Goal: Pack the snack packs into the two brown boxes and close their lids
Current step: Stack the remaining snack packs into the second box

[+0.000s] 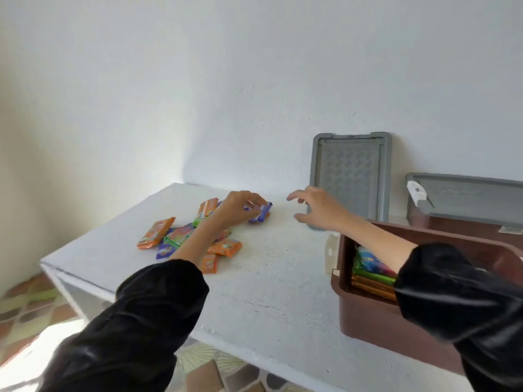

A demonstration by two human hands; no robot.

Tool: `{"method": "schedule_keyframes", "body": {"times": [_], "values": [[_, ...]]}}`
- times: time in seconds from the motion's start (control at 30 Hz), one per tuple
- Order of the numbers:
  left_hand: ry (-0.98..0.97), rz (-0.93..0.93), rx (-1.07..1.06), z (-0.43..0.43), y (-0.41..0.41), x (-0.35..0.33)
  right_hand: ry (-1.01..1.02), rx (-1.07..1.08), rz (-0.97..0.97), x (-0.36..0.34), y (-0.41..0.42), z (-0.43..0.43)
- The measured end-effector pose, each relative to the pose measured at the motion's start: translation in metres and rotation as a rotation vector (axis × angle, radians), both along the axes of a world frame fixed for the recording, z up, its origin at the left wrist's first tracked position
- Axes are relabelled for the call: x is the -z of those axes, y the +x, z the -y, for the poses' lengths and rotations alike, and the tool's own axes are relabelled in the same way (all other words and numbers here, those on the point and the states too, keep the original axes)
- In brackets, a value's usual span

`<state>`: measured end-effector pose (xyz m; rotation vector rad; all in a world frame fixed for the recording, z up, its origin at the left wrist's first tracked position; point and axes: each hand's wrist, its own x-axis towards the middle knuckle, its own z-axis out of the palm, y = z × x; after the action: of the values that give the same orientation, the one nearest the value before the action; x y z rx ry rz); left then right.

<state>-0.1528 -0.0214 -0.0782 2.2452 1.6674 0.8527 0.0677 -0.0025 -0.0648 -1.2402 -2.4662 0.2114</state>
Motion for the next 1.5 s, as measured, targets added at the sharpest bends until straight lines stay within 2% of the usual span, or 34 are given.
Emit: {"method": "schedule_keyframes", "body": {"times": [0.2,0.33,0.43,0.57,0.67,0.8,0.87,1.0,1.1,1.17,1.23,1.33,1.5], "values": [[-0.141,0.045,-0.324,0.040,-0.098,0.036,-0.127,-0.179,0.193,0.027,-0.109,-0.015],[-0.363,0.018,-0.326,0.060,-0.125,0.065,-0.239,-0.239,0.285,0.046,-0.158,-0.013],[-0.419,-0.002,-0.313,0.063,-0.129,0.087,-0.304,-0.231,0.299,0.072,-0.181,-0.016],[-0.404,-0.140,-0.356,0.062,-0.126,0.110,-0.301,-0.144,0.365,0.107,-0.192,-0.017],[-0.402,-0.163,-0.355,0.061,-0.128,0.111,-0.282,-0.102,0.349,0.117,-0.191,-0.023],[-0.385,-0.219,-0.331,0.058,-0.131,0.104,-0.425,-0.090,0.425,0.105,-0.188,-0.029],[-0.418,-0.233,-0.296,0.057,-0.134,0.098,-0.474,-0.072,0.523,0.095,-0.181,-0.029],[-0.487,-0.324,-0.255,0.059,-0.141,0.093,-0.437,-0.005,0.774,0.086,-0.167,-0.032],[-0.519,-0.324,-0.249,0.061,-0.143,0.094,-0.433,0.036,0.864,0.084,-0.164,-0.032],[-0.513,-0.271,-0.232,0.064,-0.144,0.096,-0.440,0.058,0.808,0.089,-0.165,-0.030],[-0.512,-0.235,-0.207,0.067,-0.144,0.098,-0.430,0.093,0.649,0.098,-0.166,-0.026],[-0.484,-0.293,-0.207,0.072,-0.140,0.097,-0.375,0.130,0.445,0.103,-0.163,-0.019],[-0.483,-0.349,-0.208,0.077,-0.137,0.092,-0.359,0.050,0.514,0.081,-0.156,-0.012]]}}
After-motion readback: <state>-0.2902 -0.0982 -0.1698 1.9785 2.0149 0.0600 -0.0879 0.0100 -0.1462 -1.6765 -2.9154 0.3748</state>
